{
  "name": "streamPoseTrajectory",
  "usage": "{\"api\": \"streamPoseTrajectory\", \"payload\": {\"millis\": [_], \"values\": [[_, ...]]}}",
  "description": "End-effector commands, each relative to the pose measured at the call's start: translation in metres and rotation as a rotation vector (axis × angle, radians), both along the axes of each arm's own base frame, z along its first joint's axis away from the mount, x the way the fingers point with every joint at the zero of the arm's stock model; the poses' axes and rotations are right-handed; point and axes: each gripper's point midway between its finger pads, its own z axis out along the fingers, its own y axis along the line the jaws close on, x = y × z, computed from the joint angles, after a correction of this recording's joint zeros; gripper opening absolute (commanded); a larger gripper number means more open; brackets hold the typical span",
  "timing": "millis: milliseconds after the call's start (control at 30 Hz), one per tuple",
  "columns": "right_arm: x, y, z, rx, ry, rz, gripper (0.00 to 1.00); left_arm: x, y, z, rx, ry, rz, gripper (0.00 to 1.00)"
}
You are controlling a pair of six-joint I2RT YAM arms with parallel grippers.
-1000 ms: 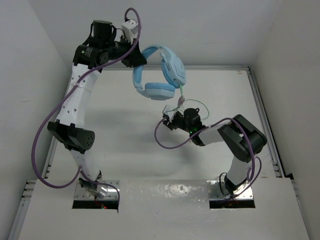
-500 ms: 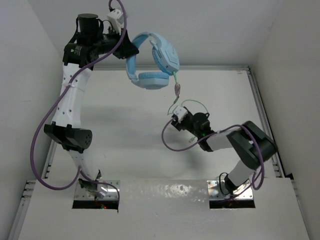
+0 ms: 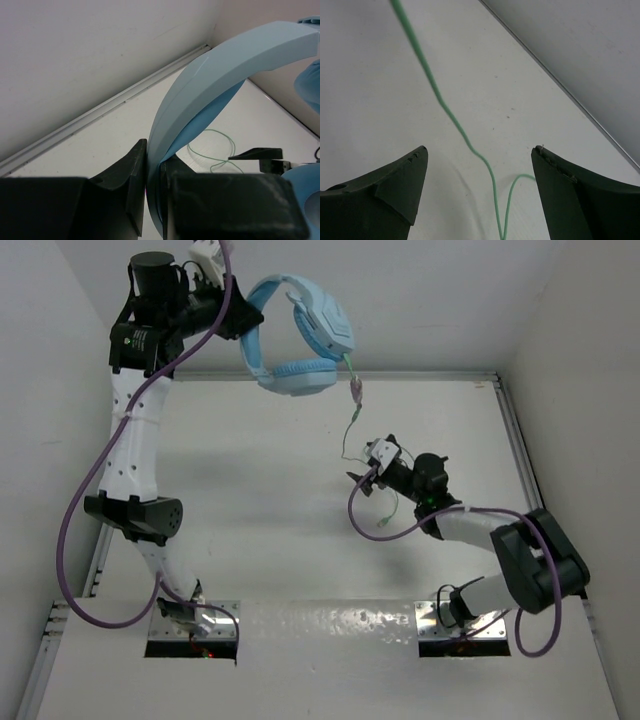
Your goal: Wrap the headphones
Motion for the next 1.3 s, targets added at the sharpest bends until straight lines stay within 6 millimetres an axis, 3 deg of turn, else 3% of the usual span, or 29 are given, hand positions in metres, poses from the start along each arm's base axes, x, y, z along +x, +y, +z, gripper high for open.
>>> {"api": "streamPoseTrajectory", "payload": {"millis": [0,100,133,167,233,267,333,367,400,433,467,567,633,667,700,767,833,900,933,967,1000,1067,1100,1133,1167,1267], "values": [[0.019,0.016,0.001,-0.025,-0.054,0.063,0.83,-0.028,0.002,0.058,-0.082,-0.125,0.004,0.0],[0.048,0.022,-0.005,-0.022,-0.065,0.032,0.83,-0.029,0.002,0.058,-0.084,-0.123,0.005,0.0],[0.06,0.027,0.003,-0.014,-0.085,0.031,0.83,-0.03,0.002,0.058,-0.084,-0.122,0.005,0.0],[0.068,0.03,-0.013,-0.019,-0.049,0.03,0.83,-0.031,0.003,0.058,-0.085,-0.121,0.006,0.0],[0.082,0.037,-0.014,-0.01,-0.039,0.03,0.82,-0.032,0.002,0.059,-0.088,-0.119,0.005,0.0],[0.086,0.04,-0.03,-0.016,0.0,0.034,0.69,-0.033,0.003,0.059,-0.088,-0.119,0.005,0.0],[0.088,0.043,-0.034,-0.002,0.023,0.043,0.52,-0.032,0.003,0.056,-0.088,-0.11,0.012,0.0],[0.085,0.045,-0.031,0.018,0.035,0.045,0.34,-0.03,0.005,0.051,-0.082,-0.096,0.029,0.0],[0.081,0.045,-0.028,0.028,0.037,0.049,0.26,-0.027,0.008,0.046,-0.074,-0.086,0.044,0.0],[0.07,0.042,-0.032,0.027,0.059,0.052,0.06,-0.023,0.011,0.04,-0.063,-0.072,0.065,0.0],[0.064,0.04,-0.028,0.034,0.056,0.027,0.0,-0.015,0.02,0.029,-0.023,-0.062,0.121,0.0],[0.028,0.029,-0.004,0.049,0.077,0.043,0.0,0.015,0.048,-0.026,0.129,0.017,0.268,0.0],[-0.002,0.021,0.002,-0.055,0.178,0.081,0.0,0.029,0.061,-0.069,0.225,0.096,0.321,0.0],[-0.013,0.02,0.005,-0.1,0.213,0.102,0.0,0.034,0.07,-0.082,0.264,0.113,0.358,0.0],[-0.038,0.014,0.008,-0.203,0.292,0.135,0.0,0.039,0.072,-0.099,0.306,0.13,0.357,0.0],[-0.055,-0.001,0.013,-0.305,0.351,0.094,0.0,0.045,0.073,-0.114,0.36,0.134,0.367,0.0],[-0.076,-0.017,0.037,-0.354,0.394,0.068,0.0,0.053,0.069,-0.135,0.447,0.135,0.345,0.0],[-0.079,-0.029,0.06,-0.377,0.377,0.016,0.0,0.055,0.054,-0.148,0.501,0.134,0.296,0.0],[-0.081,-0.031,0.086,-0.38,0.342,0.009,0.0,0.057,0.049,-0.158,0.543,0.135,0.264,0.0],[-0.079,-0.032,0.1,-0.381,0.317,-0.003,0.0,0.054,0.035,-0.166,0.569,0.134,0.232,0.0],[-0.074,-0.035,0.127,-0.376,0.267,-0.029,0.0,0.054,0.027,-0.171,0.593,0.132,0.214,0.0],[-0.066,-0.034,0.149,-0.393,0.206,-0.032,0.0,0.047,0.0,-0.186,0.665,0.113,0.138,0.0],[-0.057,-0.035,0.173,-0.383,0.145,-0.061,0.0,0.043,-0.009,-0.19,0.686,0.109,0.108,0.0],[-0.048,-0.035,0.177,-0.429,0.109,-0.061,0.0,0.036,-0.027,-0.192,0.7,0.091,0.061,0.0],[-0.039,-0.039,0.2,-0.446,0.046,-0.092,0.0,0.033,-0.035,-0.193,0.696,0.083,0.042,0.0],[-0.011,-0.043,0.227,-0.514,-0.019,-0.147,0.0,0.016,-0.067,-0.197,0.683,0.064,-0.079,0.0]]}}
